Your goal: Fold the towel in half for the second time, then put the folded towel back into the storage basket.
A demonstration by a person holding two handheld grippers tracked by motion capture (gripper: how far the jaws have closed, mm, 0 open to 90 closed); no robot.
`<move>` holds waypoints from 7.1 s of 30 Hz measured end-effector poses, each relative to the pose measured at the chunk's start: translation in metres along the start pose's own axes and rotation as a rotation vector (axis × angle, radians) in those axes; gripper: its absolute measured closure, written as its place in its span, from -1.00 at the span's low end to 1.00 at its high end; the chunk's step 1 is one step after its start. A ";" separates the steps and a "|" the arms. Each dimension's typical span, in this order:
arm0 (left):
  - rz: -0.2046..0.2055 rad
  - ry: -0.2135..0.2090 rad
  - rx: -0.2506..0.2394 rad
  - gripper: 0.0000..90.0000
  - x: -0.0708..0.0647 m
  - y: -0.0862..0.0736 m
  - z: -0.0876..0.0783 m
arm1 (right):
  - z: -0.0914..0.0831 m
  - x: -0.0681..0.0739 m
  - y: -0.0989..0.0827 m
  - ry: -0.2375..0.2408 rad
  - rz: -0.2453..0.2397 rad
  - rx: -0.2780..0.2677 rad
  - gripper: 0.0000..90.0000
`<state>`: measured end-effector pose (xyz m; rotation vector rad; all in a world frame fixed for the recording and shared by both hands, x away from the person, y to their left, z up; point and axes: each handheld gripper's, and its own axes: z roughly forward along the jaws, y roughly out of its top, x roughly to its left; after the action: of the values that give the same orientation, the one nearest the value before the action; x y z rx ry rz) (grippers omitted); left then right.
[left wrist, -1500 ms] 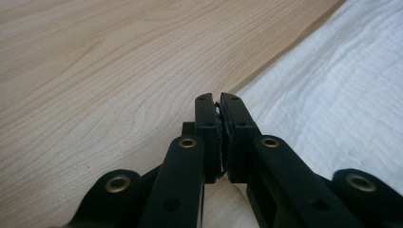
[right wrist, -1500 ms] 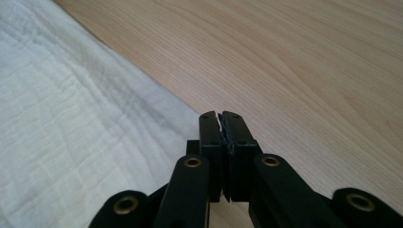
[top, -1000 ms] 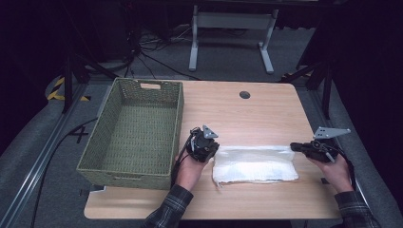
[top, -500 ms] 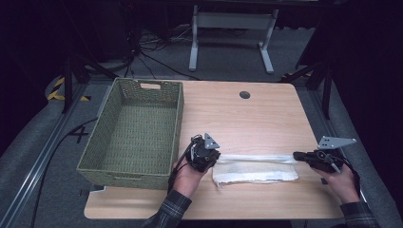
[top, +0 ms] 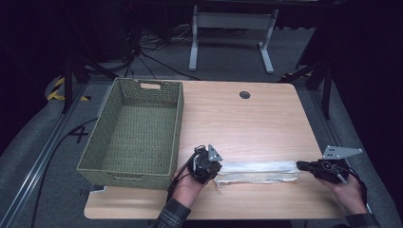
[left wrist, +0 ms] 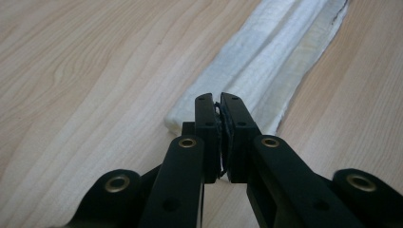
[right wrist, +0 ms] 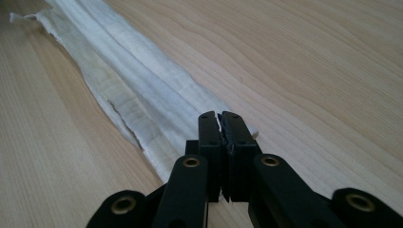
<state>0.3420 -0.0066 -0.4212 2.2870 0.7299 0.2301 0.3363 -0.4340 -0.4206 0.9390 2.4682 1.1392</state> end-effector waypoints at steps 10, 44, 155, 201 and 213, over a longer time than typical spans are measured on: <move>0.009 -0.042 0.044 0.86 -0.004 -0.007 0.003 | 0.002 0.009 -0.010 0.029 0.009 0.040 0.85; 0.021 -0.091 0.087 0.69 -0.002 -0.002 0.020 | 0.023 0.017 -0.015 0.071 -0.004 0.152 1.00; 0.386 -0.299 0.098 -0.59 -0.054 0.029 0.082 | 0.119 0.028 0.084 0.200 -0.159 0.027 -0.11; 0.321 -0.382 0.111 0.79 -0.045 0.022 0.069 | 0.181 0.014 0.128 0.327 -0.284 0.107 -0.23; 0.310 -0.386 0.104 0.79 -0.045 0.021 0.069 | 0.192 0.011 0.121 0.336 -0.298 0.143 -0.18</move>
<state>0.3391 -0.0847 -0.4555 2.4374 0.1940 -0.1110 0.4743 -0.2562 -0.4554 0.4121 2.8652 1.1019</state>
